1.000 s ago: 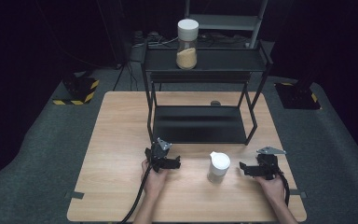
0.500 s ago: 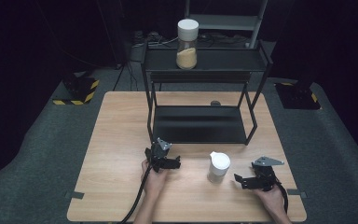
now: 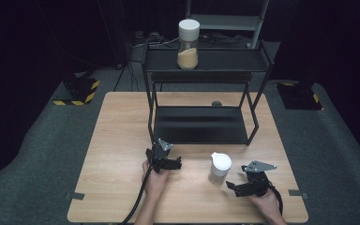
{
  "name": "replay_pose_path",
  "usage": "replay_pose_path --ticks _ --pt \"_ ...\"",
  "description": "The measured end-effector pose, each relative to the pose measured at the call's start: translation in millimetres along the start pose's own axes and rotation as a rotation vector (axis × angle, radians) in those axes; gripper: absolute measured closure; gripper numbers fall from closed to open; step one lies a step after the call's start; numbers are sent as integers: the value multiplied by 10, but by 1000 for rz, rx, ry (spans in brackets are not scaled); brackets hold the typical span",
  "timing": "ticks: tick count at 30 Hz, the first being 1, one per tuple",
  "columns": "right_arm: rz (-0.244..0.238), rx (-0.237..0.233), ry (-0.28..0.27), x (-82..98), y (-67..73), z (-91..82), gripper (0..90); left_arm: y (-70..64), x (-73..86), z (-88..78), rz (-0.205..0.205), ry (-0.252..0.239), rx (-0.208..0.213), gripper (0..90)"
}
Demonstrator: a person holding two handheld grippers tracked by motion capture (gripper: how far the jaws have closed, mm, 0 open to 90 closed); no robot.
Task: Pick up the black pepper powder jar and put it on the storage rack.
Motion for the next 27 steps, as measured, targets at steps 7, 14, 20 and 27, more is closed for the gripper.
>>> replay_pose_path --ticks 7,14,20,27 --pt "-24 -32 -1 -67 95 63 15 1 0 -1 1 1 0 45" --pt "-35 -63 -10 -132 165 111 27 1 0 0 0 0 0 45" --pt "-41 -83 -18 -195 207 146 39 1 1 0 0 -1 1 45" --pt "-59 -76 -41 -266 281 172 78 2 1 0 0 -1 1 45"
Point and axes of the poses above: each handheld gripper's, and its own axes: z roughly forward along the jaws, x roughly out of its underside, y roughly to its left, the point moved 9 cm from there along z, roughly forward along the jaws, and after that the axes turned 12 degrees about z, right-handed, at the moved point
